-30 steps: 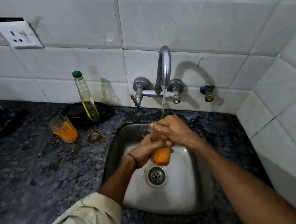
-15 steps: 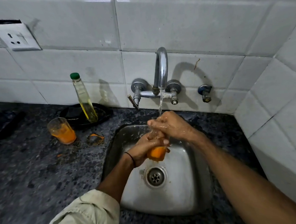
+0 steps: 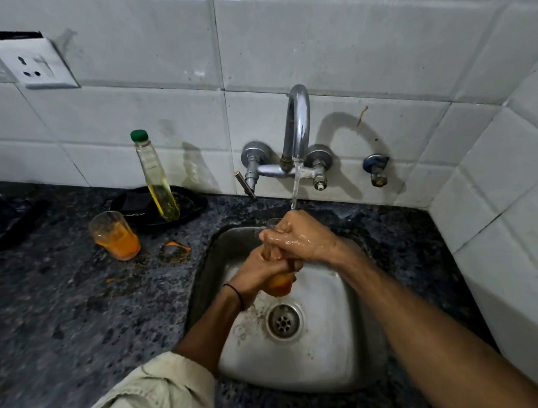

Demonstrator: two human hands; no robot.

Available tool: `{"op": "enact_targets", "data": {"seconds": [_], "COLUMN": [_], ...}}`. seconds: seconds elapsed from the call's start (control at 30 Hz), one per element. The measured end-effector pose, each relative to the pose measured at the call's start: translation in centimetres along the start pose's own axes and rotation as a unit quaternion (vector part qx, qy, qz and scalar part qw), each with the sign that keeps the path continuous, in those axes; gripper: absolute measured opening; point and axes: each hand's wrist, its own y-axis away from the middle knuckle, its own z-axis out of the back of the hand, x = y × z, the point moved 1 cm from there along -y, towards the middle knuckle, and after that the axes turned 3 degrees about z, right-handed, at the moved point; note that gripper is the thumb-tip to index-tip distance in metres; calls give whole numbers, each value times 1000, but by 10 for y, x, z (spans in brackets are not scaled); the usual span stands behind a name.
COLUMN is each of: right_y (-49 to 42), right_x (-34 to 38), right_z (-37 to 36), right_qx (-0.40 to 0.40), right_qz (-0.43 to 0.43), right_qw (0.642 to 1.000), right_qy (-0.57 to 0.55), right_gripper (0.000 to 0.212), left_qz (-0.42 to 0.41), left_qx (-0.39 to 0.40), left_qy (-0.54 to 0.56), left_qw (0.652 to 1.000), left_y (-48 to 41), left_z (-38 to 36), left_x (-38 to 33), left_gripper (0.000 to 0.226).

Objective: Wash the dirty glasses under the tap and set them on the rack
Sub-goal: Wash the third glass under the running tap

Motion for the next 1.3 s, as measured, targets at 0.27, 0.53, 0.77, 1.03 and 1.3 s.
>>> {"op": "enact_targets", "data": {"seconds": [0.27,0.53,0.77,1.03,1.3], "right_y": [-7,1,2,27,19], "right_x": [16,1,4,-29,2], "right_z": [-15,-10,-21,19,-51], "right_qx": [-145,-70,-116,168,-167], "right_qz": [-153,-63,-77,222,-159], "right_qw": [968,995,985,880,973], "right_qy": [134,29,106,384,-13], "right_gripper": [40,42,44,49,24], "left_qz": [-37,43,-75,-103,-230], "left_qx": [-214,14,-177,-77,-237], "left_qy": [-173,-45,-131,-190,-224], "left_qw": [961,998,972,973,917], "left_y": [1,1,2,-10,-15], "left_z": [-22,8,-10,22,-3], "left_x": [-6,-3,3,5,-9], "left_gripper": [60,32,42,73,46]}}
